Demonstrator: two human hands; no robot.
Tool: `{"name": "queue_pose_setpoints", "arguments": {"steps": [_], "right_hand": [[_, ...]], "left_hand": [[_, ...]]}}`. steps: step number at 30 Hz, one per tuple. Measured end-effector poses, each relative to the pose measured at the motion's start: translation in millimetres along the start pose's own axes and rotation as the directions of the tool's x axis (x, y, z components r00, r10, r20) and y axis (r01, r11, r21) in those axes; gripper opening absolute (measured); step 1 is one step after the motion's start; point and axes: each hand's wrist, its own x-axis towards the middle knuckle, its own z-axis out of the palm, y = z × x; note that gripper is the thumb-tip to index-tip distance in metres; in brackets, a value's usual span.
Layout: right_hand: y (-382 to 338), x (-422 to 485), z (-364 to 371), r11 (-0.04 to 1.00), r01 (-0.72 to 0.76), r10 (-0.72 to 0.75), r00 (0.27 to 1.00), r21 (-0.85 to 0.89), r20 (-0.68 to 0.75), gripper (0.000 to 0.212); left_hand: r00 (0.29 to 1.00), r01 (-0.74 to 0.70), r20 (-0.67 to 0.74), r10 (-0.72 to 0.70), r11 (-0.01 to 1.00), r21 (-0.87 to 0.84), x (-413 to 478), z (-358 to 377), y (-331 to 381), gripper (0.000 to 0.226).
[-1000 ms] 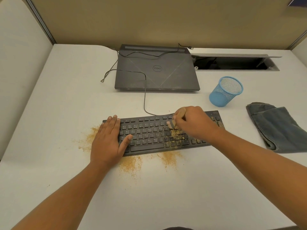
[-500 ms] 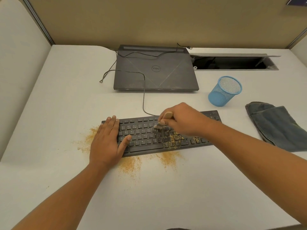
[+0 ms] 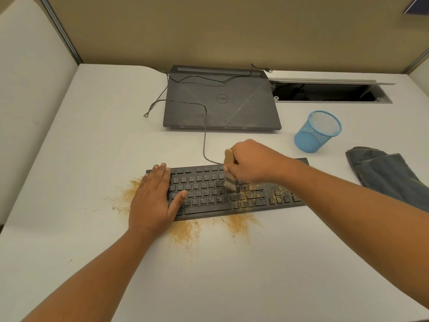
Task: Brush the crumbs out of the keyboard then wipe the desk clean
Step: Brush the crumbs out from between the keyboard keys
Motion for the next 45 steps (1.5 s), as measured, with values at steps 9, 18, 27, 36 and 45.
{"name": "queue_pose_setpoints", "arguments": {"steps": [9, 18, 27, 36, 45], "right_hand": [[-1, 4, -6, 0.988, 0.077, -0.072, 0.996, -0.135, 0.045, 0.021], [-4, 2, -3, 0.986, 0.104, -0.098, 0.994, -0.131, 0.057, 0.019], [4, -2, -4, 0.992, 0.057, -0.058, 0.998, -0.110, -0.006, 0.023], [13, -2, -3, 0.999, 0.037, -0.037, 0.996, -0.007, -0.075, 0.019], [5, -3, -7, 0.998, 0.053, -0.055, 0.998, -0.047, -0.034, 0.020]], "left_hand": [[1.000, 0.003, 0.001, -0.003, 1.000, 0.000, 0, 1, 0, 0.087], [1.000, 0.001, -0.005, -0.001, 1.000, -0.007, -1, 0, 1, 0.086], [1.000, -0.002, -0.002, 0.002, 1.000, -0.001, -1, 0, 0, 0.087], [1.000, -0.004, 0.002, 0.004, 1.000, -0.003, 0, 1, -1, 0.087], [1.000, -0.004, -0.002, 0.004, 1.000, -0.002, 0, 2, -2, 0.087]]}}
